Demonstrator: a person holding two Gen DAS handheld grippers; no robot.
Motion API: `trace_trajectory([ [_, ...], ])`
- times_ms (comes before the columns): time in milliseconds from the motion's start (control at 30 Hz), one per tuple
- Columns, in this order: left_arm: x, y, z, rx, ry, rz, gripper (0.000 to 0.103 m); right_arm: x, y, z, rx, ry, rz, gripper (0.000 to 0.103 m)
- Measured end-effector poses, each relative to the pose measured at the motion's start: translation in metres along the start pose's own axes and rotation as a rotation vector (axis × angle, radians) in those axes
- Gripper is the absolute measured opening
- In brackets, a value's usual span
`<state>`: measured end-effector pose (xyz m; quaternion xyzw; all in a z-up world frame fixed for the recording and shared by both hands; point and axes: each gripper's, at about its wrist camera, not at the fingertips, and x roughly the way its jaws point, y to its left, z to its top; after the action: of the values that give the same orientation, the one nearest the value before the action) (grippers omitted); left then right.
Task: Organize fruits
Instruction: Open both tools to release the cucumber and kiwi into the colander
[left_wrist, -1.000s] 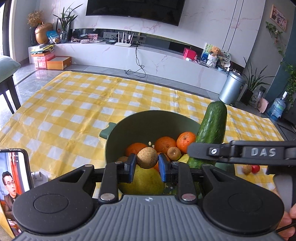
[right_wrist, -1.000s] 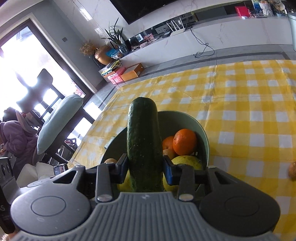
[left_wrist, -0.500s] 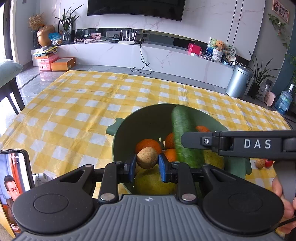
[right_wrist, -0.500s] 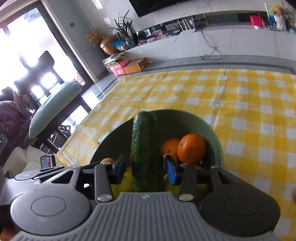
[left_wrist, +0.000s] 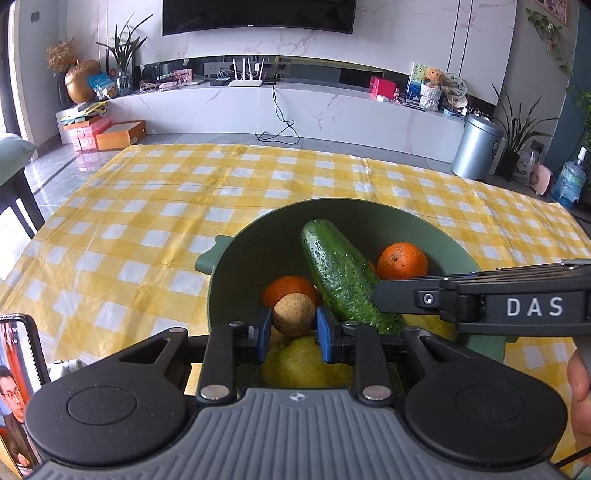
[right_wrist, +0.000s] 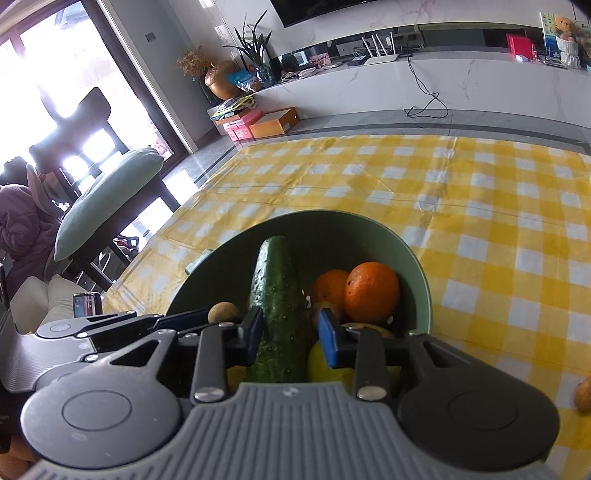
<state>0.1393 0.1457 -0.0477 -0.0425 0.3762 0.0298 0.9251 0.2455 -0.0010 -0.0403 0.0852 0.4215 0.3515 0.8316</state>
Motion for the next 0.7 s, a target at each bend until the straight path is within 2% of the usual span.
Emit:
trace_trajectory([
  [300, 0.002, -0.002, -0.001, 0.006, -0.005, 0.009, 0.031, -0.004, 0.001, -0.002, -0.018, -0.015, -0.008, 0.032],
  [400, -0.001, -0.002, -0.001, 0.013, -0.015, 0.016, 0.035, -0.007, 0.003, -0.002, -0.034, -0.026, -0.016, 0.032],
  [467, -0.004, -0.003, -0.001, 0.014, -0.029, 0.018, 0.041, -0.011, 0.005, -0.002, -0.053, -0.039, -0.023, 0.032],
  [700, -0.023, -0.008, -0.001, -0.011, -0.089, 0.014, 0.050, -0.039, 0.006, -0.005, -0.119, -0.109, -0.077, 0.040],
])
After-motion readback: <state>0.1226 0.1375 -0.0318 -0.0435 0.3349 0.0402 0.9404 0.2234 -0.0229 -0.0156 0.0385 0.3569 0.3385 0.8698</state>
